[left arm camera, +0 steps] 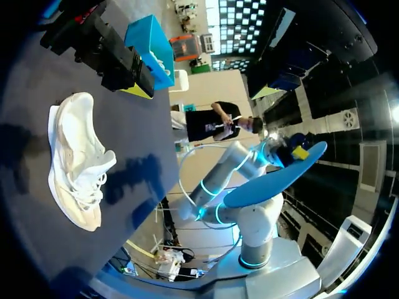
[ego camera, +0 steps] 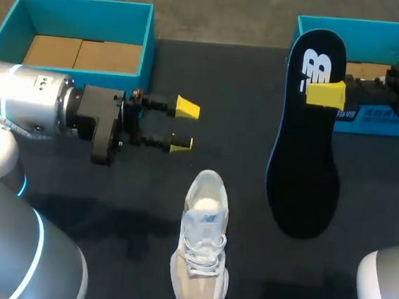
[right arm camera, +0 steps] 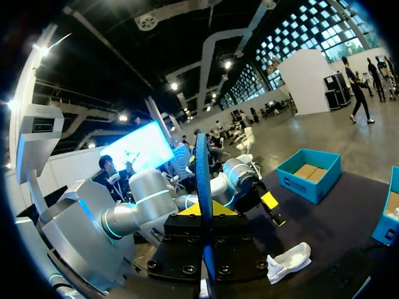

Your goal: Take the shoe out of the shoebox, open the shoe tongue, remove and reinsert the insole, then place the shoe into the shoebox

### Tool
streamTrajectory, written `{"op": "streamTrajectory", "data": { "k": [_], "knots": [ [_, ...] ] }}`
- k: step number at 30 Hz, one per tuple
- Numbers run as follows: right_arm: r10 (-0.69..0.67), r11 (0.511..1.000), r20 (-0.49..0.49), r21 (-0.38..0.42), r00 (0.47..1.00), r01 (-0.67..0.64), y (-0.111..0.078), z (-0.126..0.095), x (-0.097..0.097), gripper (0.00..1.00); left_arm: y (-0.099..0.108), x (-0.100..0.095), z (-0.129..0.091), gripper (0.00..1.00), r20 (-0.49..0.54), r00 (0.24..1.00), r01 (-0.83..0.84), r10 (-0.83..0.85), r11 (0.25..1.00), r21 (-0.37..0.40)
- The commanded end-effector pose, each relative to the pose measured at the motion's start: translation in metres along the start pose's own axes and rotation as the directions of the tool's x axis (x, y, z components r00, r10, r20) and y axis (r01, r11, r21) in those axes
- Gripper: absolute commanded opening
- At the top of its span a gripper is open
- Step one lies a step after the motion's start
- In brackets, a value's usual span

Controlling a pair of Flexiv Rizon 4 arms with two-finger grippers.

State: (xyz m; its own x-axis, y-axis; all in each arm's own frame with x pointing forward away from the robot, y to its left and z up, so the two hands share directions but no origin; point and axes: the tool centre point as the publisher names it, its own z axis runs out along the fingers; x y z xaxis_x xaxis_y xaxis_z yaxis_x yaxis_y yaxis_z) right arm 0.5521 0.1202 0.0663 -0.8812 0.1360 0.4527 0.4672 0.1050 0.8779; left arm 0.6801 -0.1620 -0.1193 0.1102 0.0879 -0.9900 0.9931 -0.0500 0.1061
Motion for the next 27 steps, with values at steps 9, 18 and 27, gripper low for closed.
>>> {"op": "streamTrajectory", "data": {
  "k": [9,18,27],
  "knots": [
    [0.001,1.000,-0.003,0.008,1.000,-0.001,0.005,0.003,-0.002,0.00,0.018,-0.005,0.003,1.00,0.001,1.000,0.027,-0.027,1.000,-0.015],
    [0.013,1.000,-0.027,-0.004,1.000,-0.014,0.012,0.004,-0.014,0.00,0.018,-0.005,0.003,1.00,0.001,1.000,0.027,-0.027,1.000,-0.015],
    [0.193,0.979,-0.093,0.087,0.977,-0.185,0.038,0.020,-0.106,0.00,0.018,-0.005,0.003,1.00,0.001,1.000,0.027,-0.027,1.000,-0.015]
  ]
}}
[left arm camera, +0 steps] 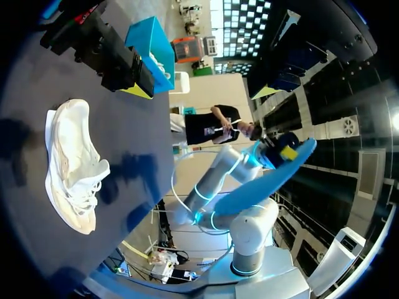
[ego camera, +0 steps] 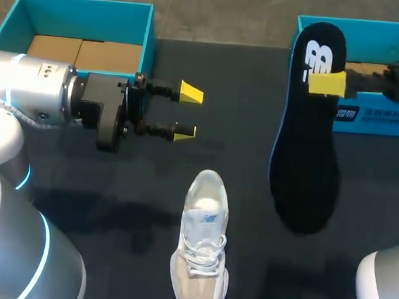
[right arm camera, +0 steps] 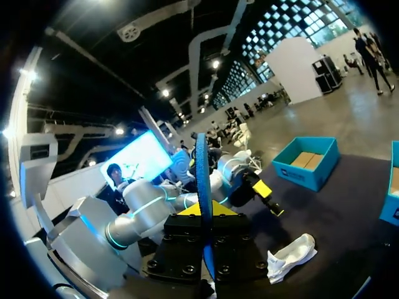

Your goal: Take the shoe out of the shoebox, open the shoe tongue, remove and reinsert the insole, then place the shoe into the shoebox

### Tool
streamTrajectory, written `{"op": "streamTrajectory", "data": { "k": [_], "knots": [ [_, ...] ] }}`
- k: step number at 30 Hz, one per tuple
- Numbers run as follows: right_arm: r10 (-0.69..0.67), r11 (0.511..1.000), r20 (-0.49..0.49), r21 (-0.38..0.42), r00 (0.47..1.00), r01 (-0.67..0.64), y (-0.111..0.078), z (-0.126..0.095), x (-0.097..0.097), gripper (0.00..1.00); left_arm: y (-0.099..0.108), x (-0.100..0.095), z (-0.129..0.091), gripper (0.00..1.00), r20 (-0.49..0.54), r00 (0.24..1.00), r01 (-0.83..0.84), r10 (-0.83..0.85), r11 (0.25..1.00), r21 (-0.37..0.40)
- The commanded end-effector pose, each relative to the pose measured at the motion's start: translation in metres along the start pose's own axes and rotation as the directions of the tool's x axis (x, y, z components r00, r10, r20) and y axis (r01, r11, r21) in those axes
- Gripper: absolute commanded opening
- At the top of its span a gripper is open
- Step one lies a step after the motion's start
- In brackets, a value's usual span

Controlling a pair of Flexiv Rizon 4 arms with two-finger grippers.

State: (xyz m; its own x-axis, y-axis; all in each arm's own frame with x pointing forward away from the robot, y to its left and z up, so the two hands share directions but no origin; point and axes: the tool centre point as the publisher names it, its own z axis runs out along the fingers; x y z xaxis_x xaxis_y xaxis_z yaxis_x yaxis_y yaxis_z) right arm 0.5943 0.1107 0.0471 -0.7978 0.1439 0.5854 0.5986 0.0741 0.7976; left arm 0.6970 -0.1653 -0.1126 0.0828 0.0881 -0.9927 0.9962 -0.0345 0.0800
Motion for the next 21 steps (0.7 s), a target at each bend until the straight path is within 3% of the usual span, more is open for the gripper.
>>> {"op": "streamTrajectory", "data": {
  "k": [1,5,10,21],
  "knots": [
    [0.050,0.994,-0.087,0.097,0.995,-0.041,0.046,0.025,-0.059,0.00,0.000,0.000,0.001,1.00,0.000,1.000,-0.001,0.001,1.000,-0.002],
    [0.115,0.986,-0.100,0.130,0.988,-0.101,0.058,0.036,-0.091,0.00,0.000,0.000,0.001,1.00,0.000,1.000,-0.001,0.001,1.000,-0.002],
    [0.169,0.978,-0.092,0.143,0.981,-0.155,0.070,0.039,-0.117,0.00,0.000,0.000,0.001,1.00,0.000,1.000,-0.001,0.001,1.000,-0.002],
    [0.297,0.946,-0.057,0.154,0.953,-0.285,0.079,0.052,-0.147,0.00,0.000,0.000,0.001,1.00,0.000,1.000,-0.001,0.001,1.000,-0.002]
  ]
}}
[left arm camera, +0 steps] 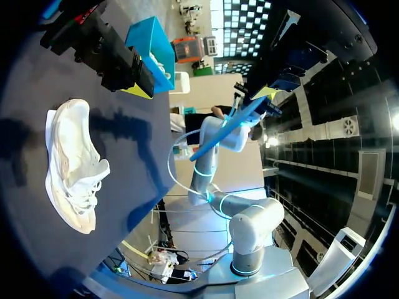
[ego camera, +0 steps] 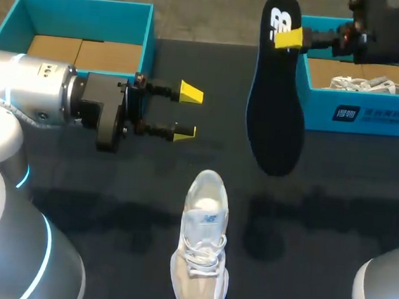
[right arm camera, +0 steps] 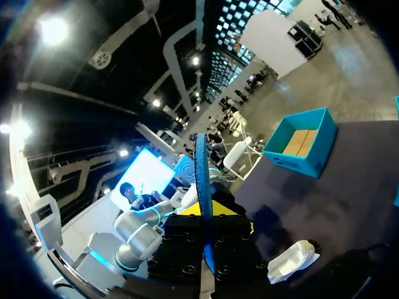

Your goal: Take the shoe out of the shoebox, open the shoe tongue, remove and reinsert the insole, then place the shoe into the shoebox

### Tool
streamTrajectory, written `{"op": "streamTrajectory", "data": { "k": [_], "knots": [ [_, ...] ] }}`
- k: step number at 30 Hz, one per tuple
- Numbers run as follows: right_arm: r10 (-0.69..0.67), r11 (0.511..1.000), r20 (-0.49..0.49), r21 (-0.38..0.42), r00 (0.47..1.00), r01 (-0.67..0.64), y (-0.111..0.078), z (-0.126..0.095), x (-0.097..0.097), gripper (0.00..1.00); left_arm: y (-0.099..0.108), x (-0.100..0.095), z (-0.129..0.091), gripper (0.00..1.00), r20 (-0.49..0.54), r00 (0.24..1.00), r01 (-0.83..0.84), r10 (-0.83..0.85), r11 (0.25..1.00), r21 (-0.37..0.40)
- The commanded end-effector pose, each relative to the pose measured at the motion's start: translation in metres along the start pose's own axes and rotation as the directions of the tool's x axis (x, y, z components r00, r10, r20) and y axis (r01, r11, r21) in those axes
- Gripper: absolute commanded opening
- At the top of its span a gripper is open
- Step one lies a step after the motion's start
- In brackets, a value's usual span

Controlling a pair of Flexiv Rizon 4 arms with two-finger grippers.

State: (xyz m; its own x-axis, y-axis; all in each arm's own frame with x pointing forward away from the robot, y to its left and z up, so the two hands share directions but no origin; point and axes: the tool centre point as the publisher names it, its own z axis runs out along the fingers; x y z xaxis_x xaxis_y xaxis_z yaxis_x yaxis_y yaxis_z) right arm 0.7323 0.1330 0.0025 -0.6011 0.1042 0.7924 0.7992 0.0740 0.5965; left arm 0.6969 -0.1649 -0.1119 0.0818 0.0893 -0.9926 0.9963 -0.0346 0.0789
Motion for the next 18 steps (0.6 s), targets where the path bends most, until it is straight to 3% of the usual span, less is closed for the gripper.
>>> {"op": "streamTrajectory", "data": {
  "k": [1,18],
  "knots": [
    [0.017,0.994,-0.002,0.110,1.000,-0.017,0.0335,0.0118,-0.0058,0.00,-0.0001,0.0008,0.0017,1.00,0.001,1.000,-0.002,0.002,1.000,-0.002],
    [0.039,0.993,-0.020,0.111,0.999,-0.037,0.0341,0.0164,-0.0112,0.00,-0.0001,0.0008,0.0017,1.00,0.001,1.000,-0.002,0.002,1.000,-0.002]
  ]
}}
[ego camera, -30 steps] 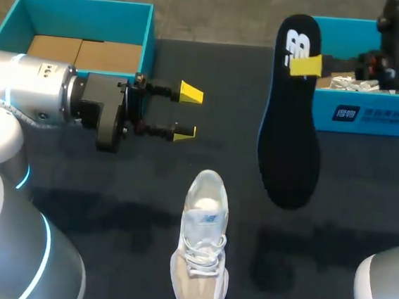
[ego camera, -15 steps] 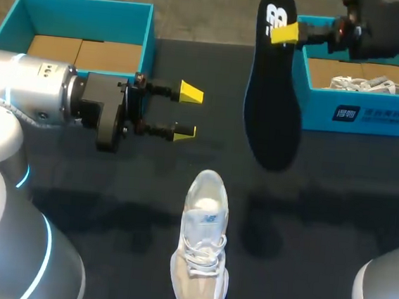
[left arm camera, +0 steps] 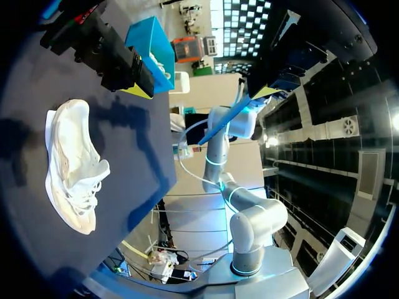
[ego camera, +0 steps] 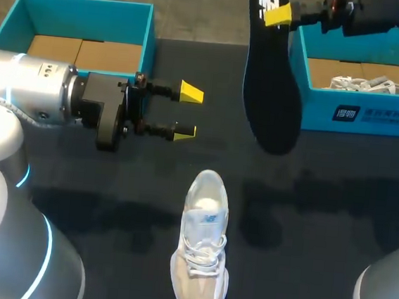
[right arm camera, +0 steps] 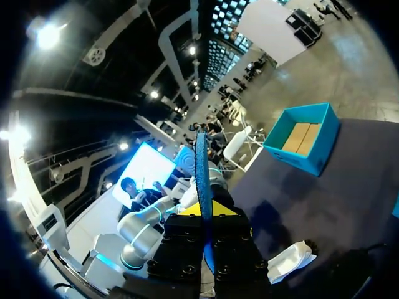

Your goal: Take the shoe out of the shoebox, open the shoe tongue, remove and reinsert the insole, then place the shoe into the shoebox

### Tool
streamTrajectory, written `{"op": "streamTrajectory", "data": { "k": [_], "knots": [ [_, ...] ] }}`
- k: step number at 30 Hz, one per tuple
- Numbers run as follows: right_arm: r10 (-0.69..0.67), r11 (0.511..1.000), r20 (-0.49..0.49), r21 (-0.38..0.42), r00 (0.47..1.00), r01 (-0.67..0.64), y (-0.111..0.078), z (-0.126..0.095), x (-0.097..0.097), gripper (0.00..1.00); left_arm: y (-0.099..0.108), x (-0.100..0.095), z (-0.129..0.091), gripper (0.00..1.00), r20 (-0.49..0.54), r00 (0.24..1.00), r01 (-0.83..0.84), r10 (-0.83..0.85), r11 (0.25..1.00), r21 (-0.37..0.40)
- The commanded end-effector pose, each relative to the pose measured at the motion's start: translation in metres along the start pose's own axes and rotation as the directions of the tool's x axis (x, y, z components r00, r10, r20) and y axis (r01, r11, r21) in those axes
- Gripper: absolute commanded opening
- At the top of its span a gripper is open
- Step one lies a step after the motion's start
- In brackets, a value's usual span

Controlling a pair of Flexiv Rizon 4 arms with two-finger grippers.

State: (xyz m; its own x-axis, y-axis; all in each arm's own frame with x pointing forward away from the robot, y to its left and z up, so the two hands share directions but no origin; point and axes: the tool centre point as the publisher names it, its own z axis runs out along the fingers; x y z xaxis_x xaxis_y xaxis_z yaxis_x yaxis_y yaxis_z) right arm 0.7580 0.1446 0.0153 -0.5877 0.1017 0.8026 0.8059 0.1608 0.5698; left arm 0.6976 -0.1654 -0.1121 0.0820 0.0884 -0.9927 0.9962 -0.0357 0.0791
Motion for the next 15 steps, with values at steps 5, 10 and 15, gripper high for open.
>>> {"op": "streamTrajectory", "data": {
  "k": [5,10,15],
  "knots": [
    [0.131,0.991,0.002,-0.030,0.991,-0.131,-0.004,0.016,-0.019,0.00,-0.001,0.001,0.001,1.00,0.000,1.000,-0.002,0.002,1.000,-0.003],
    [0.253,0.962,0.026,-0.110,0.967,-0.249,-0.020,0.021,-0.038,0.00,-0.001,0.001,0.001,1.00,0.000,1.000,-0.002,0.002,1.000,-0.003],
    [0.327,0.933,0.021,-0.167,0.945,-0.319,-0.032,0.027,-0.045,0.00,-0.001,0.001,0.001,1.00,0.000,1.000,-0.002,0.002,1.000,-0.003]
  ]
}}
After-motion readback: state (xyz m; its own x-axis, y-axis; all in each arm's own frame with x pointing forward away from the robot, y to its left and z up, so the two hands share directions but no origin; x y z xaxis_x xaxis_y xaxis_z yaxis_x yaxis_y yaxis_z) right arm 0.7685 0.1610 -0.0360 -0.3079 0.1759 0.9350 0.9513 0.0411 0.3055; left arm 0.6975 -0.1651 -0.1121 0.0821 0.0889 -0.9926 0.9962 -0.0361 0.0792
